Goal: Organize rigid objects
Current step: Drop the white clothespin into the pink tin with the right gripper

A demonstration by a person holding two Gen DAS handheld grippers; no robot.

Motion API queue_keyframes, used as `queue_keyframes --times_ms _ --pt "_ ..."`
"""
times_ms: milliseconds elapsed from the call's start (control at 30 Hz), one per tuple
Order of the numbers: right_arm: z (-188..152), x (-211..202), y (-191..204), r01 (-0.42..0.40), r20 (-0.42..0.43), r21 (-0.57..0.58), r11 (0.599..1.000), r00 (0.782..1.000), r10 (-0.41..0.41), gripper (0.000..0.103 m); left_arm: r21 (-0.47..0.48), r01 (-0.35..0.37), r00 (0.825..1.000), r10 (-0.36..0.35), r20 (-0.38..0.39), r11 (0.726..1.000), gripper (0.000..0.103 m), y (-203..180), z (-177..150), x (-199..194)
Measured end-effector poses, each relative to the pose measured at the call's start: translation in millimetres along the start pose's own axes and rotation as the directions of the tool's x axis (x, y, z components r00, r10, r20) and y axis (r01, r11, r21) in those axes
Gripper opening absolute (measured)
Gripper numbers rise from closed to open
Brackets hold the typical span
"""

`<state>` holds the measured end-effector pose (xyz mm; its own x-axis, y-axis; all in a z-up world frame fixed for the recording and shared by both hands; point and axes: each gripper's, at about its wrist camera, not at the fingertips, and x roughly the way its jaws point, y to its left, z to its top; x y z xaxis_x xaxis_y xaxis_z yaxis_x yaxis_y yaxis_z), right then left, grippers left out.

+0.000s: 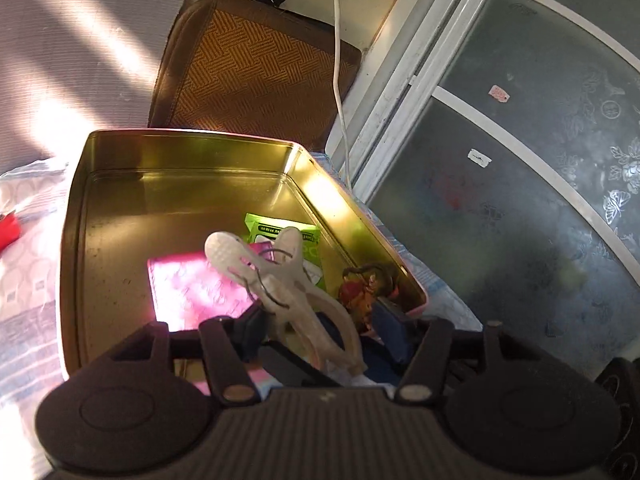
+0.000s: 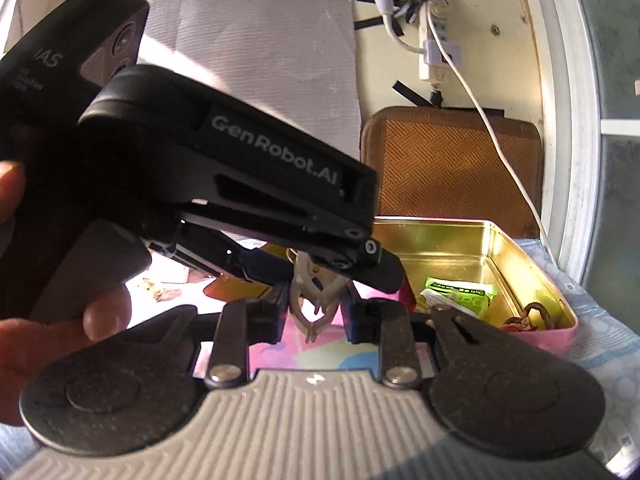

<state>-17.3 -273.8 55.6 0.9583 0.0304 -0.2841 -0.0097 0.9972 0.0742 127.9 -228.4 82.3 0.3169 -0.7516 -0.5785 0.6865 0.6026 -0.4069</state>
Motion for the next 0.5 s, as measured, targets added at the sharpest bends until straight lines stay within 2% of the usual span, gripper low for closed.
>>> queue_keyframes --times_ms 100,200,233,267,333,367,400,433,500 --pt "13.1 23.2 -24.5 0.007 -0.072 0.039 0.999 0.997 -0.004 0.03 0.009 -0.019 0.998 0.019 -0.061 1.0 0.058 3.0 17.3 34.5" --pt "18.2 60.5 -46.1 -0.005 -0.222 0.11 0.994 0.975 0.029 0.03 -0.013 -0.112 0.984 0.109 -0.142 0.994 0.059 20.8 25.1 67.2" --pt "18.1 77.0 -52.8 -0.015 -0.289 0.159 0.987 0.955 0.061 0.03 -0.02 -0.161 0.976 0.156 -0.152 0.987 0.059 27.6 28.5 74.5" --pt "18.4 86.7 -56.7 -0.017 -0.32 0.192 0.981 0.944 0.079 0.03 -0.027 -0.228 0.963 0.221 -0.156 0.973 0.06 35.3 33.9 81.2" --pt "21.9 97.8 -57.2 0.021 -0.319 0.214 0.977 0.947 0.049 0.033 -0.043 -0.354 0.927 0.345 -0.145 0.934 0.061 51.5 45.0 88.2" --pt "23.6 99.0 -56.3 0.033 -0.308 0.213 0.976 0.951 0.035 0.039 -0.065 -0.388 0.916 0.376 -0.141 0.919 0.061 60.3 49.6 89.0" --pt "25.1 97.5 -55.5 0.044 -0.288 0.226 0.973 0.957 0.023 0.047 -0.115 -0.395 0.914 0.378 -0.145 0.911 0.061 73.3 52.5 85.4" --pt "25.7 92.3 -56.0 0.044 -0.255 0.248 0.968 0.967 0.021 0.057 -0.164 -0.371 0.926 0.35 -0.145 0.914 0.061 81.2 52.5 79.3" --pt "22.2 77.6 -54.9 0.03 -0.206 0.252 0.967 0.978 0.023 0.057 -0.2 -0.309 0.95 0.291 -0.115 0.93 0.061 85.9 47.9 63.0"
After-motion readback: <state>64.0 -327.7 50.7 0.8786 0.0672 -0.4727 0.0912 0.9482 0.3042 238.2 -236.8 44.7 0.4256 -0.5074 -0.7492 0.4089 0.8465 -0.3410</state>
